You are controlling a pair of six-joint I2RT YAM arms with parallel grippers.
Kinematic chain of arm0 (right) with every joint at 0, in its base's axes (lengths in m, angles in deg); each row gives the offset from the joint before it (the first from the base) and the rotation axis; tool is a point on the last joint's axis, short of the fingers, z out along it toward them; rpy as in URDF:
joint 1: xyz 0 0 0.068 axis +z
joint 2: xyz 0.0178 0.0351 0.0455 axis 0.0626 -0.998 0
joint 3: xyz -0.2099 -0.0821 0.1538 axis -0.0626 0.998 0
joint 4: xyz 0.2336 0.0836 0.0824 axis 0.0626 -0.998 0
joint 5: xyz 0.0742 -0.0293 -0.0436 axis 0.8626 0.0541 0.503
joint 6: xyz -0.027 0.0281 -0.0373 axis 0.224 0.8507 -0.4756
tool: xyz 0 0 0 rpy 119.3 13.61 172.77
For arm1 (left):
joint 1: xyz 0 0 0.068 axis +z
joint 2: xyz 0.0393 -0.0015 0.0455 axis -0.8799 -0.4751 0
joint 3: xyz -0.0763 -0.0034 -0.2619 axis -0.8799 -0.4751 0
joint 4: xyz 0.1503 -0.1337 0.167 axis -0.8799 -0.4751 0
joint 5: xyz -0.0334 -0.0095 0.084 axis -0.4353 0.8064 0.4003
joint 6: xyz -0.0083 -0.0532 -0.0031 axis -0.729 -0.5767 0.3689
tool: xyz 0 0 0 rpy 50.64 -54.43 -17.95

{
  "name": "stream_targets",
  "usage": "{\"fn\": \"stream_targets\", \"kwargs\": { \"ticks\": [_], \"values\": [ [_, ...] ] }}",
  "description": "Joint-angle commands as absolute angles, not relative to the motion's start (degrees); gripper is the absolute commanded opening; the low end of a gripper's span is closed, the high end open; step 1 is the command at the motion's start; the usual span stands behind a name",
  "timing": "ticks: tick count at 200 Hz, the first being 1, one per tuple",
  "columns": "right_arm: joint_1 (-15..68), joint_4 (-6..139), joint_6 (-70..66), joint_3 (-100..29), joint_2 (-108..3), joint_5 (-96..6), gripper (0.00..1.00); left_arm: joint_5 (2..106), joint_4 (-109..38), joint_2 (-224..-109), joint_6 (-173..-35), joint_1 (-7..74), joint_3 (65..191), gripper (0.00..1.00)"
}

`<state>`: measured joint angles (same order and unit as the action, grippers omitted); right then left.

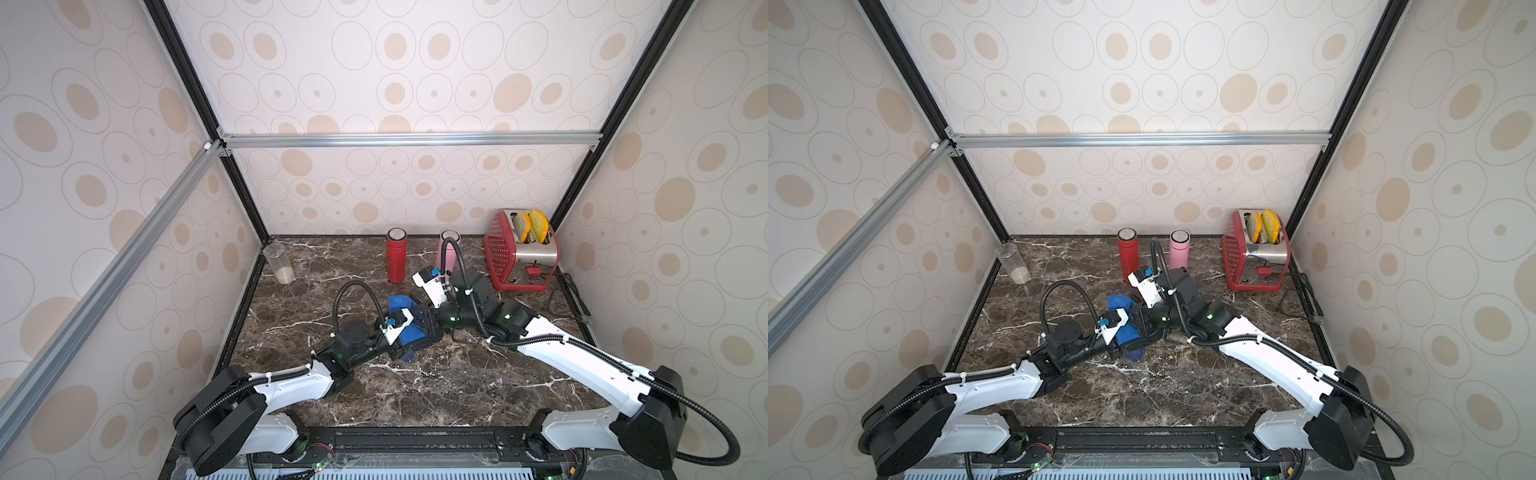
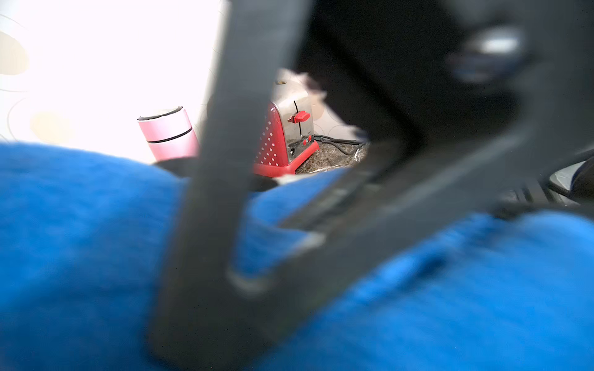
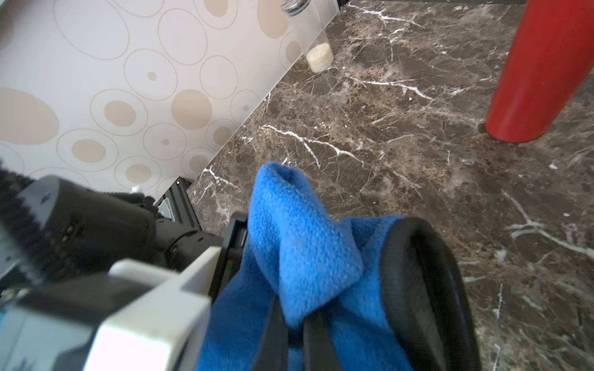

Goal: Wipe the surface of the thermos
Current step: Wipe the dirt from the surface of the thermos.

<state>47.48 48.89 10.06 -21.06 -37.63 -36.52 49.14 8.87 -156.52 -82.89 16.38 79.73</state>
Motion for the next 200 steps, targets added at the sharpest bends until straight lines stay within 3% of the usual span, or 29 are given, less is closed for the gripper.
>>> {"fn": "stream_targets", "kwargs": {
  "ticks": [1, 105, 200],
  "values": [
    [48.3, 40.97, 11.74, -17.0, -37.97, -38.46, 0.0, 49.31, 9.61, -154.69, -83.05, 16.8, 80.6, 0.0],
    [43.58, 47.01, 9.02, -22.74, -49.07, -37.08, 0.0, 49.35, 10.65, -154.75, -83.65, 16.83, 79.83, 0.0],
    [47.28, 39.51, 13.84, -9.61, -25.35, -44.56, 0.0, 59.7, 9.25, -153.01, -90.95, 18.12, 82.2, 0.0]
  ]
}}
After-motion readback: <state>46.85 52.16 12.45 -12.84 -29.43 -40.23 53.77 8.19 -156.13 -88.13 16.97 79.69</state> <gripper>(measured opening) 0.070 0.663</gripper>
